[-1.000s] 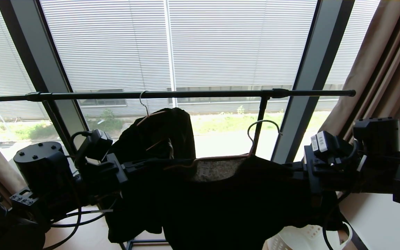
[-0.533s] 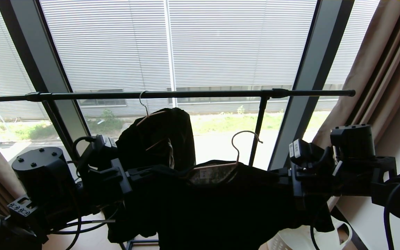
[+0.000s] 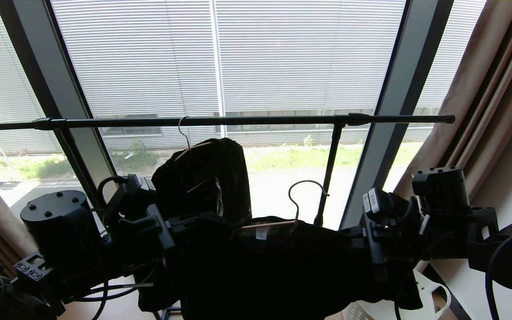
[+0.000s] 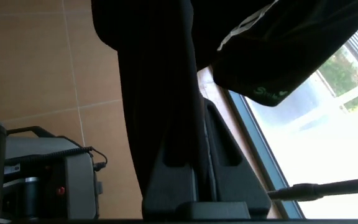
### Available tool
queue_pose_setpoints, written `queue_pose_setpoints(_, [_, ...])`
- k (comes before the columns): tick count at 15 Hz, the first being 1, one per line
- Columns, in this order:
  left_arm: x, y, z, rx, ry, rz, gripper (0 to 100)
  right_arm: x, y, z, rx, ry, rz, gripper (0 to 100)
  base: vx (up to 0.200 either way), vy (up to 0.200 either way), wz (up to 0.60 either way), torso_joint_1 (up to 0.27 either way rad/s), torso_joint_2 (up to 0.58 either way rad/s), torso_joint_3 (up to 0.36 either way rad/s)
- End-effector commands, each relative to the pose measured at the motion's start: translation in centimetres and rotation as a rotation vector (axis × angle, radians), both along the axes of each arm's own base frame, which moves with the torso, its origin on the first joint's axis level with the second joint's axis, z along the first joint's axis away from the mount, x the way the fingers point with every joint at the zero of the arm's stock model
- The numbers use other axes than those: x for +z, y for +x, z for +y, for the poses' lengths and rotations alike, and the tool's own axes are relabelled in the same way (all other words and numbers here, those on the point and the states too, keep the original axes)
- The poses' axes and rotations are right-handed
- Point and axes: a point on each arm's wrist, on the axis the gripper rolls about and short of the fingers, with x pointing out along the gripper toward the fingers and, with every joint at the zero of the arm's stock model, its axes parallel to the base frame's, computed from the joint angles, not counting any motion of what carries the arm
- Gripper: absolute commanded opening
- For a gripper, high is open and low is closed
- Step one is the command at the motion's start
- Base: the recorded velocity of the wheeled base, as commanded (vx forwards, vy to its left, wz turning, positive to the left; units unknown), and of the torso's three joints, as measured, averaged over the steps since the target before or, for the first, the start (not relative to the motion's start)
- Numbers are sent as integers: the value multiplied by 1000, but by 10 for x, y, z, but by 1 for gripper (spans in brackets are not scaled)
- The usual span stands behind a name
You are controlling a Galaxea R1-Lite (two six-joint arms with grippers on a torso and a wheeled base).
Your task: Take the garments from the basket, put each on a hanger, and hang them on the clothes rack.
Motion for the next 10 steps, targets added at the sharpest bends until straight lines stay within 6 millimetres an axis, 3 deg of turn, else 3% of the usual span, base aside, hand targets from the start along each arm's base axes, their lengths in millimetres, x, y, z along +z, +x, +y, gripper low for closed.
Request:
queue_pose_setpoints(1, [-4,10,10,48,18,-6,0,6,-8,-2,42,30,-10,0,0,0,0,0,0,0])
queue_pose_setpoints(5, [-5,15,16,70,31,-25,0,11,-10,-4,41,38,-26,0,0,0,0,0,0,0])
queue_pose_setpoints(10, [-2,0,1,2,26,-27,0,-6,-5,10,57,4,27,0,0,0,0,0,0,0])
